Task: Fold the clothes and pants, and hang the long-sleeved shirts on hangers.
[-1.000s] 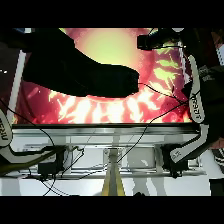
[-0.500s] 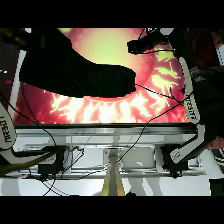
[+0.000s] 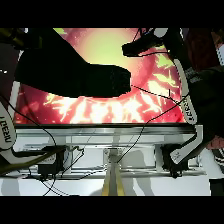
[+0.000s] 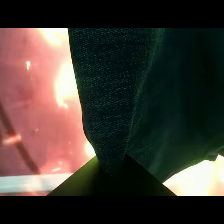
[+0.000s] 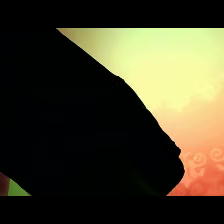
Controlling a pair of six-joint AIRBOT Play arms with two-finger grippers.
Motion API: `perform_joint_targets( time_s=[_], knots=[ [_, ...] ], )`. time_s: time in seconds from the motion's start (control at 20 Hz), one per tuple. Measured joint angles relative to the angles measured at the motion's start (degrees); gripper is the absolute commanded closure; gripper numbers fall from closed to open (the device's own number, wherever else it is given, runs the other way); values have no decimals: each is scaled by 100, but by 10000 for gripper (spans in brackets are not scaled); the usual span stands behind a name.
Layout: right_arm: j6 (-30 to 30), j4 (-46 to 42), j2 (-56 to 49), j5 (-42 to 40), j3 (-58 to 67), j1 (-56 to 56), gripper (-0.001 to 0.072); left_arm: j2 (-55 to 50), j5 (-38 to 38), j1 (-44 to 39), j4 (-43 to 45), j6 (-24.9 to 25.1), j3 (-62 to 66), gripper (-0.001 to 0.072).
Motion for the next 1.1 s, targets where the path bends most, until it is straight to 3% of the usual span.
perform_joint_targets(
  time_s=[0.25,0.7,1.1],
  knots=[
    [33,26,-302,-411,-44,577,691,0,-7,-2,15,-2,0,679],
    [730,1460,-1547,-2981,-63,1878,693,0,0,-4,-562,-4,0,680],
    [1093,1919,-2140,-4304,192,2326,691,0,590,0,-1596,-4,0,678]
  ],
)
